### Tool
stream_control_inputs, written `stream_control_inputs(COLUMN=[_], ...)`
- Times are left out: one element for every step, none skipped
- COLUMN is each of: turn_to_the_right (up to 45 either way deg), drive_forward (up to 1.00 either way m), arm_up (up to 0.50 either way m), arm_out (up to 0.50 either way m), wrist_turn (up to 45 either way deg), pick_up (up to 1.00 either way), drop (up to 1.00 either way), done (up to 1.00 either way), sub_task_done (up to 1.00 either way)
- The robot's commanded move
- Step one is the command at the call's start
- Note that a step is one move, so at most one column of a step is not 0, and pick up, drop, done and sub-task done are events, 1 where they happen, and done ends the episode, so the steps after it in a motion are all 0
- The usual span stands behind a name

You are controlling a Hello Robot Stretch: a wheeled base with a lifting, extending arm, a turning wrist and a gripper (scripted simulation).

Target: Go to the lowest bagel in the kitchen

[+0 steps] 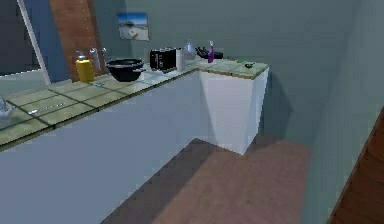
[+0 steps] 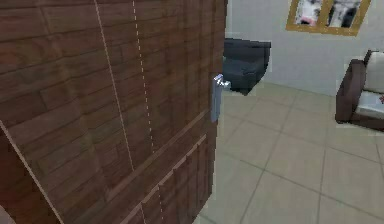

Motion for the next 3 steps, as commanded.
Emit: stream_control_inputs(turn_to_the_right=[6.0,0.0,27.0], drive_forward=[0.0,0.35,0.0], arm_up=[0.0,0.0,0.0], arm_out=[0.0,0.0,0.0], wrist_turn=[0.0,0.0,0.0], pick_up=[0.0,0.0,0.0], drop=[0.0,0.0,0.0], done=[0.0,0.0,0.0], sub_task_done=[0.0,0.0,0.0])
